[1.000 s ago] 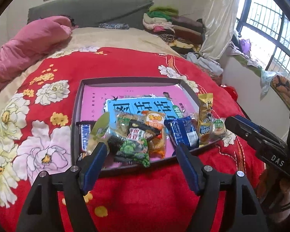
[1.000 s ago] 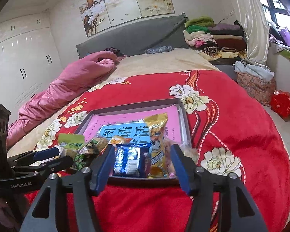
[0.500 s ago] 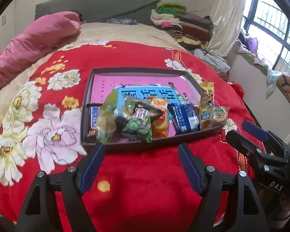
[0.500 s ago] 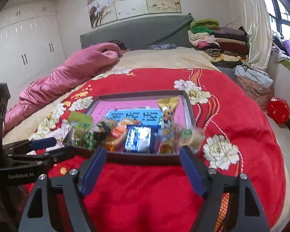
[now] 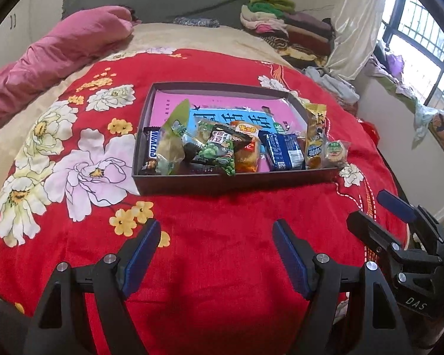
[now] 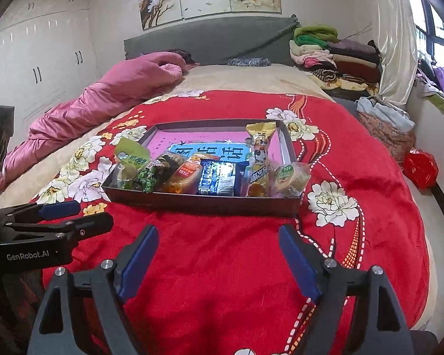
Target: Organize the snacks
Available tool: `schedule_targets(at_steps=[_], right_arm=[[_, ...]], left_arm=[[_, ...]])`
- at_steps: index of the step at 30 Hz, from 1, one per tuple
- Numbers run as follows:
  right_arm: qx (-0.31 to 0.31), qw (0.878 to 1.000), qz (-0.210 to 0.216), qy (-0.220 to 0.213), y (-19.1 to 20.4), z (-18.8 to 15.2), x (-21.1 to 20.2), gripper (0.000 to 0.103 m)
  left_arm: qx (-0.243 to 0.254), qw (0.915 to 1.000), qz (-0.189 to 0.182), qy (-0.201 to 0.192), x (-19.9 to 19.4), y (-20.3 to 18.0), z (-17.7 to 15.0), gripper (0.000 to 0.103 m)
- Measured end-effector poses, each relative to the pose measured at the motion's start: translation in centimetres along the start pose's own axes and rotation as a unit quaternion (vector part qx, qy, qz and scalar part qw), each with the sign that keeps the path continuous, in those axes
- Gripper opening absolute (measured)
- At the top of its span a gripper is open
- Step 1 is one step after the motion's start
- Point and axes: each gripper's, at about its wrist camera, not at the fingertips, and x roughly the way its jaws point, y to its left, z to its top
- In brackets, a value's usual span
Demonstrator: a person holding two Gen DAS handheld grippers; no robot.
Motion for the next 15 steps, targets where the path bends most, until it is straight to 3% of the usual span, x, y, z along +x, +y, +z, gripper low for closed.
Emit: schedule_targets(at_steps=[15], right_arm=[[0.022,1.0,-0.003,0.007,-0.69,-0.43,-0.17,0.084]], left_arm=[[0.0,1.0,0.005,-0.006,-0.76,0.25,-0.12,0.079]])
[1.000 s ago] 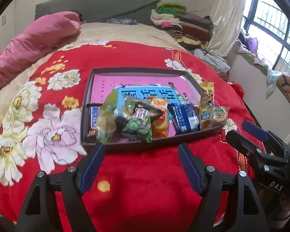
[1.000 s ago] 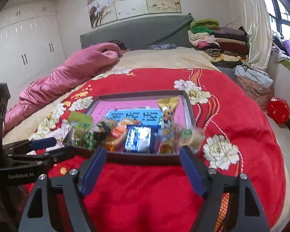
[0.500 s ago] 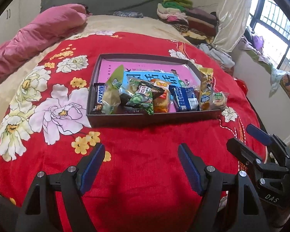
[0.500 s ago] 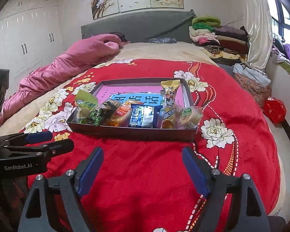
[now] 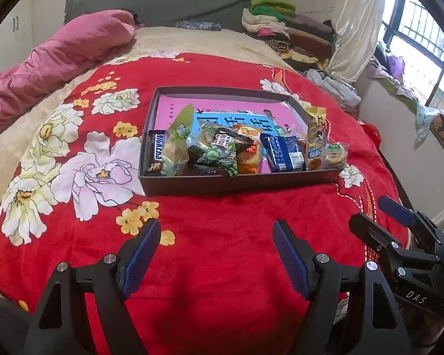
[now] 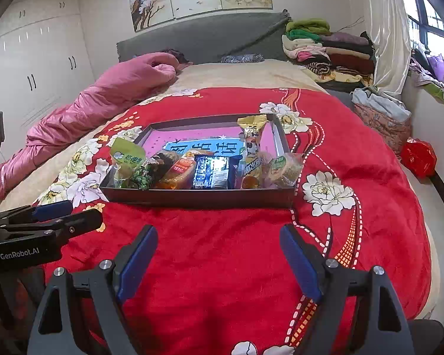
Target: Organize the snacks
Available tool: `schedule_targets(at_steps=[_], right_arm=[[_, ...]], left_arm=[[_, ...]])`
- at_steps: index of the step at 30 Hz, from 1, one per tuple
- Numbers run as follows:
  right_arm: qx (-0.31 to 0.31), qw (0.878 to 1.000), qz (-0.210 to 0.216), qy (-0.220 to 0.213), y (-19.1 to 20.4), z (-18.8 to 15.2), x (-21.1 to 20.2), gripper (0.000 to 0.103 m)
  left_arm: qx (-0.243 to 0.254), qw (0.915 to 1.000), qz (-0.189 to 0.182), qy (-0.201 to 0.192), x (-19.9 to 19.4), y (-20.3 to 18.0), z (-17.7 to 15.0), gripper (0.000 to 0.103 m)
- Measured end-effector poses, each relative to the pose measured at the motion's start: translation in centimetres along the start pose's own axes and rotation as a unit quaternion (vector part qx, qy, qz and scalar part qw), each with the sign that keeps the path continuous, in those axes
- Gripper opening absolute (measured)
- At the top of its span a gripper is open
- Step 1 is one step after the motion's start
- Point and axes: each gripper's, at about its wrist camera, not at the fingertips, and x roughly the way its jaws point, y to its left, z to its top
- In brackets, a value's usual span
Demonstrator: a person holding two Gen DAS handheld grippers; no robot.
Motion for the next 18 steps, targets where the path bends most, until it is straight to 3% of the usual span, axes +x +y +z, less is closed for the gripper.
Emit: schedule_targets(at_steps=[18], right_arm=[[-0.002,1.0,-0.007,0.011,-0.06,-0.27,0.67,0.084]], left_arm=[[0.003,1.0,-0.004,0.002,0.1,0.04,0.0,0.079]])
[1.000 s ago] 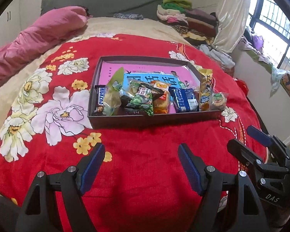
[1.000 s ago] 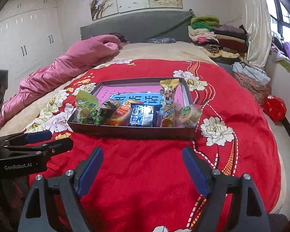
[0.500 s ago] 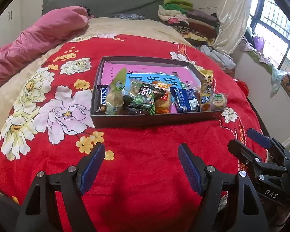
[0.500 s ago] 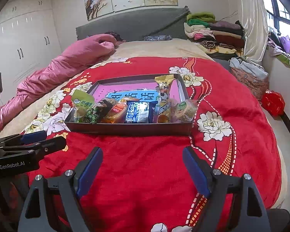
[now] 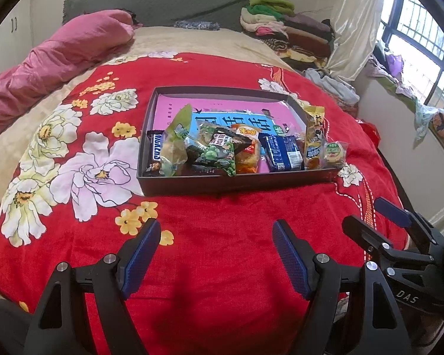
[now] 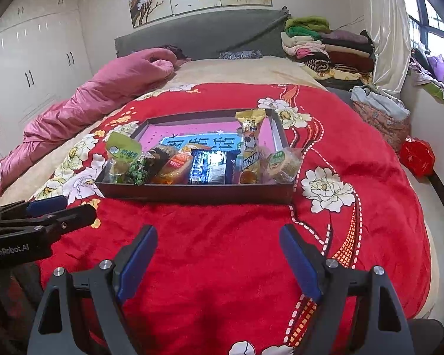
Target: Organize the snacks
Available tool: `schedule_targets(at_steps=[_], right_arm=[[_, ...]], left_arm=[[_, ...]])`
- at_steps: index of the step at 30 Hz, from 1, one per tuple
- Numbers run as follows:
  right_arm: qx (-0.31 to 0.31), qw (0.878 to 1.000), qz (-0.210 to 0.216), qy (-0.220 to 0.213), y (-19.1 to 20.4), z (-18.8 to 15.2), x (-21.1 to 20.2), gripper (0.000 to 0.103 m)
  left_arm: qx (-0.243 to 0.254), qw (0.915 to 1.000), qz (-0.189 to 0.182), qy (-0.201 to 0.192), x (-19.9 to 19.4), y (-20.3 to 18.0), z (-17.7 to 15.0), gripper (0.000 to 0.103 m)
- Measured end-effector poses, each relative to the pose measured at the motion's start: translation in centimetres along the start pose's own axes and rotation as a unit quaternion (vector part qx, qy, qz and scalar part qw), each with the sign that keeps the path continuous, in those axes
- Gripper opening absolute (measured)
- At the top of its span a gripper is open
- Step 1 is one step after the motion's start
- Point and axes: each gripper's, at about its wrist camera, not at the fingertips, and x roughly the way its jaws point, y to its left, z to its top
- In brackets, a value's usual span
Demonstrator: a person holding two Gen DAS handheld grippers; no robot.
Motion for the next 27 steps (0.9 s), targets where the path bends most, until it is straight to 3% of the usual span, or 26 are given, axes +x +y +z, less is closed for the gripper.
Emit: schedule_targets(at_steps=[27], right_arm=[[0.001,1.0,-0.004,0.004,-0.23,-0.12,0.5,0.084]], left_arm=[[-0.006,0.9999,0.011,0.008,0.11,0.11,0.08,0.079]])
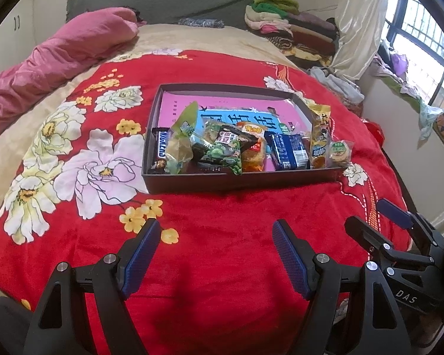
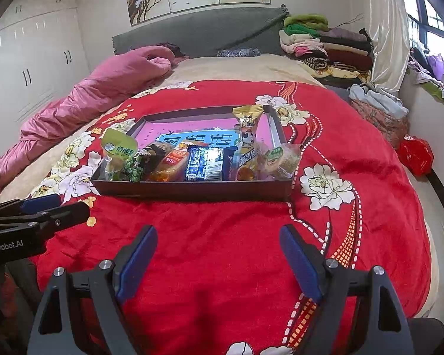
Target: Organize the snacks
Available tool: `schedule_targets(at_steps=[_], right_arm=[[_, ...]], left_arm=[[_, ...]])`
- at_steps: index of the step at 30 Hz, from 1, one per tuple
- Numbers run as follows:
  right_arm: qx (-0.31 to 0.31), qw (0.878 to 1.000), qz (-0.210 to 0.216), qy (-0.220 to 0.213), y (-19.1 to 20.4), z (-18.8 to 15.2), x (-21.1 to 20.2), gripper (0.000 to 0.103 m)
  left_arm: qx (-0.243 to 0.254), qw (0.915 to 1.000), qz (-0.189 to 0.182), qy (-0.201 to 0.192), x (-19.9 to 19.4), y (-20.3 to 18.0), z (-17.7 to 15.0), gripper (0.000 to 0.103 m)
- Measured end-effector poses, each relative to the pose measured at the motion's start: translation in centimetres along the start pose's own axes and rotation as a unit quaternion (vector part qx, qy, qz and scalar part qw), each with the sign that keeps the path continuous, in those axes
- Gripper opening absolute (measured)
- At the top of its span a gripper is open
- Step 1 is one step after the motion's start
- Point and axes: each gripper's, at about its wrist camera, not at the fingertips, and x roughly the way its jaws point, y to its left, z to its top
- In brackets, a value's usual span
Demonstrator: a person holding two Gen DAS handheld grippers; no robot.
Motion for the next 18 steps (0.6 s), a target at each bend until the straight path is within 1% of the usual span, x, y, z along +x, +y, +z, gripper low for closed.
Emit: schedule_targets(at_steps=[5,13,18], right_arm=[[0.002,1.0,0.0,-0.001,-0.07,0.02,0.02,0.084],[0.005,1.0,0.001,-0.001,-0.18,0.03,0.06,0.088],[0.008,1.0,0.001,0.0,-0.21,0.11,-0.04,0.089]], left_arm=[[0.0,1.0,0.0,0.002,0.06,-0.06,-0.02,0.079],[-0.003,1.0,-0.001,0.004,0.11,-0.06,0.01,0.079],[0.002,1.0,0.006,0.006,0.24,-0.14,0.01,0.079]])
